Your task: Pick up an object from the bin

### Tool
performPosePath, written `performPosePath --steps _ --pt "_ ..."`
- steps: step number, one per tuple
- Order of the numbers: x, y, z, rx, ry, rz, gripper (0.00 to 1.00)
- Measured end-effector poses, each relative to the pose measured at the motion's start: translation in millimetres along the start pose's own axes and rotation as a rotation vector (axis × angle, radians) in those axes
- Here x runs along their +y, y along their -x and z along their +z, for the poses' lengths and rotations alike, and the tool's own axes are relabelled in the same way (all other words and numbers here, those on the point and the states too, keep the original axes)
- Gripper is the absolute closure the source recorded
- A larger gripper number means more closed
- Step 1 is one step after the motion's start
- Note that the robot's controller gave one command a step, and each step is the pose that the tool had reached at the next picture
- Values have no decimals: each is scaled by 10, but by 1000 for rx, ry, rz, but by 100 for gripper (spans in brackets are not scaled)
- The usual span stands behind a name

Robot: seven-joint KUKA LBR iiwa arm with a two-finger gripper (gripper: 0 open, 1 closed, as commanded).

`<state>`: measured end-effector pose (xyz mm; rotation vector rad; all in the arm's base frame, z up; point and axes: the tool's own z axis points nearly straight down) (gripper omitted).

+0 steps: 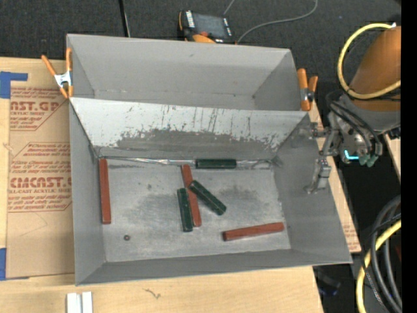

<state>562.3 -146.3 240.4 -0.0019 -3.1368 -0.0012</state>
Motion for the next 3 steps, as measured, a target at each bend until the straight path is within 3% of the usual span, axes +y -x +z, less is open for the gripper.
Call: performPosePath --steps 1,2,3 --pt "432 -476 1750 2 2 -236 0" --pt "423 -451 1710 -5 -1 -236 100" --pt "477 -648 -158 -14 -4 -263 100"
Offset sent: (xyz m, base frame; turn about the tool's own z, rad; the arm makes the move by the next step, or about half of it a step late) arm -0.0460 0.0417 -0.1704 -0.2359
